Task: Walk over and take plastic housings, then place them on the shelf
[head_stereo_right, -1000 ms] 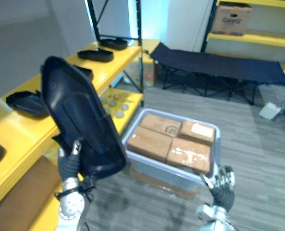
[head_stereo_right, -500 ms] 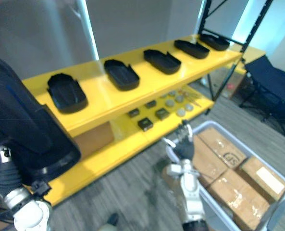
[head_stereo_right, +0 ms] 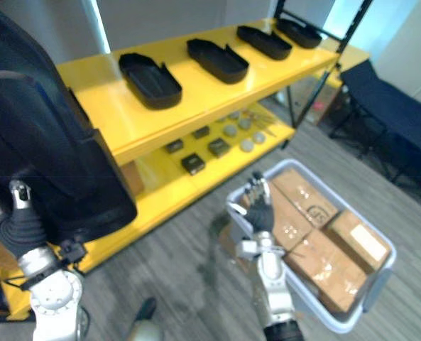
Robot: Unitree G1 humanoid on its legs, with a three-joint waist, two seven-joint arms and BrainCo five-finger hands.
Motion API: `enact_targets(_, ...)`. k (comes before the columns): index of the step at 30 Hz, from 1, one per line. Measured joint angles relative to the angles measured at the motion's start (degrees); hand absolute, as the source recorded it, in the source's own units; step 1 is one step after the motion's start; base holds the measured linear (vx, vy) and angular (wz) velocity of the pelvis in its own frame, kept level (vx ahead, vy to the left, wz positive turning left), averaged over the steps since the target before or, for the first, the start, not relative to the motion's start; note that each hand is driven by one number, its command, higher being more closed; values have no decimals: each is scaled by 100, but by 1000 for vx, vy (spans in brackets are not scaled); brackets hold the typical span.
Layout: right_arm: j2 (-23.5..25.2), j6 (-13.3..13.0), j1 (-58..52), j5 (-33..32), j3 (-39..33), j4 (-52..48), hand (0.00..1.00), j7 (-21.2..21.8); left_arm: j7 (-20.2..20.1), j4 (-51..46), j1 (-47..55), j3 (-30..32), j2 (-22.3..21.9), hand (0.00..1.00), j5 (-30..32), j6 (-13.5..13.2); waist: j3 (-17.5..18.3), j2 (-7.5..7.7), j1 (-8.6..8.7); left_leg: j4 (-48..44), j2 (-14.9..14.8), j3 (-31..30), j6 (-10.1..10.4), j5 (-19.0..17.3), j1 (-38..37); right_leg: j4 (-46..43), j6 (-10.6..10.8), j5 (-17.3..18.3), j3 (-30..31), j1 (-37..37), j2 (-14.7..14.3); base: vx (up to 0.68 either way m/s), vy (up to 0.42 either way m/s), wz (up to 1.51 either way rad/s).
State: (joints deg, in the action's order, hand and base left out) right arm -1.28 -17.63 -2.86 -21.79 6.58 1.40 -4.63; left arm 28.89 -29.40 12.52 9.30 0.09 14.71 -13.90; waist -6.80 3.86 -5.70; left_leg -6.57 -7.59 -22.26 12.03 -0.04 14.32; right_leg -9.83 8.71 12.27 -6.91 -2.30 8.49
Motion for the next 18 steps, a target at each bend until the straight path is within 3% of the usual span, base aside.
enact_targets(3, -95, -2, -237, -69, -275, -342, 0, 83, -67, -109, -123, -431, 163, 100, -29, -95, -23, -20, 50, -65, 104, -120, 1, 234, 253, -265, -153, 303, -516, -89, -40, 26, -61, 104)
enact_targets(5, 7, -6, -242, -70, -418, -508, 0, 92, -137, -106, -266, -570, 310, 100, -80, -101, -18, 55, 138, 129, 146, 766, -516, 713, 415, -288, -257, 350, -765, -146, -16, 10, -56, 133)
enact_targets(6, 57, -10, -204, -70, -484, -630, 0, 95, -175, -106, -349, -568, 374, 100, -90, -128, -31, 37, 172, 251, 14, 1639, -833, 849, 472, -250, -255, 348, -891, -189, -49, -32, -18, 103)
enact_targets(7, 59, -23, -158, -70, -538, -694, 0, 85, -233, -106, -402, -551, 416, 100, -125, -213, -39, -27, 162, 180, -164, 2110, -921, 780, 600, -216, -256, 349, -1048, -202, -141, -45, -21, 82)
enact_targets(10, 92, -52, -101, -87, -665, -768, 0, 87, -308, -106, -408, -514, 458, 100, -144, -325, -45, -62, 122, 113, -205, 2284, -796, 816, 718, -48, -257, 353, -1214, -275, -147, -34, 8, 36)
enact_targets(13, 271, -116, 184, -103, -760, -759, 0, 70, -314, -66, -588, -132, 681, 100, -156, -349, -76, -10, 83, -568, -134, 2516, -651, 558, 1000, -12, -314, 414, -1132, -269, 23, 27, 135, -8)
enact_targets(14, 305, -117, 243, -103, -761, -759, 0, 64, -313, -60, -634, -30, 720, 100, -160, -344, -100, 43, 66, -720, -82, 2594, -699, 419, 1006, -40, -398, 462, -1092, -283, 133, 99, 190, -29)
enact_targets(15, 346, -120, 309, -103, -757, -760, 0, 58, -314, -54, -715, 82, 778, 100, -211, -343, -146, 185, 44, -1103, 82, 2800, -932, 70, 957, -159, -467, 492, -1019, -403, 366, 168, 182, -28)
enact_targets(16, 293, -127, 354, -91, -752, -758, 0, 47, -312, -2, -818, 94, 794, 100, -255, -350, -141, 124, 45, -1390, 158, 2840, -878, -186, 919, -770, -465, 415, -958, -314, 535, 256, 267, -3)
enact_targets(17, 303, -125, 360, -85, -771, -745, 0, -6, -323, 141, -1002, 83, 872, 100, -247, -350, -135, 99, 137, -1441, 284, 2791, -952, -334, 788, -1776, -795, 188, -816, 42, 731, 266, 270, 19)
enact_targets(18, 317, -124, 372, -77, -766, -744, 0, -29, -325, 188, -1066, 87, 922, 100, -248, -349, -135, 99, 171, -1358, 336, 2770, -973, -370, 679, -2254, -949, -73, -744, 242, 808, 219, 278, 30)
